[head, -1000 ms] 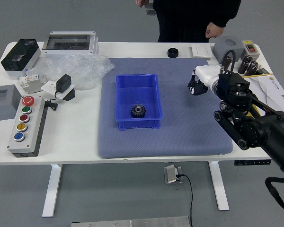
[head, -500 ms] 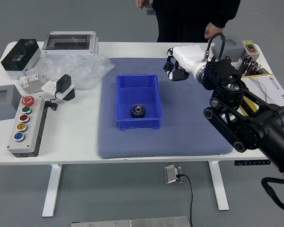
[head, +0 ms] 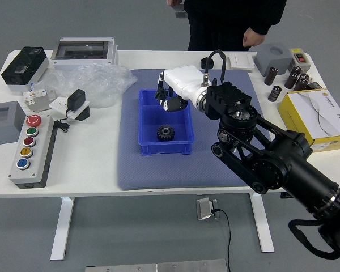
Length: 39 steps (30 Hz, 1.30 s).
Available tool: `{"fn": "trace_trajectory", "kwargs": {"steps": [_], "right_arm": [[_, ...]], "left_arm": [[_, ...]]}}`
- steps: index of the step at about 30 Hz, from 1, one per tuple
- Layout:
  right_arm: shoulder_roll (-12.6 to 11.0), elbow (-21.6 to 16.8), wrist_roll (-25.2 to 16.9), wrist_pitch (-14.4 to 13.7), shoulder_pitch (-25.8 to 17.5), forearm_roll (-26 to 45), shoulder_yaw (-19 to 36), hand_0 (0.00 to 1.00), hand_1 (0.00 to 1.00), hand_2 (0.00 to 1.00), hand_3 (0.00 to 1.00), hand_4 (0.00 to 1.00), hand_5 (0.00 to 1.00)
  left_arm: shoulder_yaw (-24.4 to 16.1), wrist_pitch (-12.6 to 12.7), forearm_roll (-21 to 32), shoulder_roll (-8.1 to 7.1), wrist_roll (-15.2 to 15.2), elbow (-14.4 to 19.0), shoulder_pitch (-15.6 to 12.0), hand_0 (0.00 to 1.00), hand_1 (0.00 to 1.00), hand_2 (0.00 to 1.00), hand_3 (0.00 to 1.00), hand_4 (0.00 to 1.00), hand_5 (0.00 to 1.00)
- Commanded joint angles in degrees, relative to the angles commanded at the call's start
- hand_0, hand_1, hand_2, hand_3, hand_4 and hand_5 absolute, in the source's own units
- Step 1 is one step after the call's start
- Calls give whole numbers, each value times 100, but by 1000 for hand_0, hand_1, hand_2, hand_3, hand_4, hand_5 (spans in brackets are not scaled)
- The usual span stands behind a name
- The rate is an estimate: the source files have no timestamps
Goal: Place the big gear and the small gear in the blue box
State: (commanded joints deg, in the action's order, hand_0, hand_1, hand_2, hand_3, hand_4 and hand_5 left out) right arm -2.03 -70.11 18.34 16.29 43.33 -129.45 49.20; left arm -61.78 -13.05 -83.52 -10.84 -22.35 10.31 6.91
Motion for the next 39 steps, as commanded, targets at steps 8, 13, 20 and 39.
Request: {"fn": "trace_trajectory", "kwargs": {"steps": [8, 13, 20, 39], "right_arm": [[-15, 0, -41, 91, -2, 87, 88, 776, 746, 832, 943, 912, 630], [-56, -23, -41, 112, 7, 88, 151, 791, 756, 851, 938, 933, 657], [-332, -329, -53, 43, -124, 119, 458, 790, 758, 851, 927, 921, 646], [-1371, -441, -537, -732, -1147, 2382, 2532, 900, 862, 924, 961, 642, 597]], "left_arm": [[4, -7, -10, 8, 3, 0, 0, 833, 799, 800, 775, 678, 367], [13, -6, 3, 14, 5, 0, 2, 833, 799, 801, 776, 678, 366], [34, 7, 59, 22, 9, 0, -5, 833, 799, 801, 774, 678, 366], [54, 44, 171, 50, 31, 0, 13, 833, 799, 801, 775, 678, 366]]}}
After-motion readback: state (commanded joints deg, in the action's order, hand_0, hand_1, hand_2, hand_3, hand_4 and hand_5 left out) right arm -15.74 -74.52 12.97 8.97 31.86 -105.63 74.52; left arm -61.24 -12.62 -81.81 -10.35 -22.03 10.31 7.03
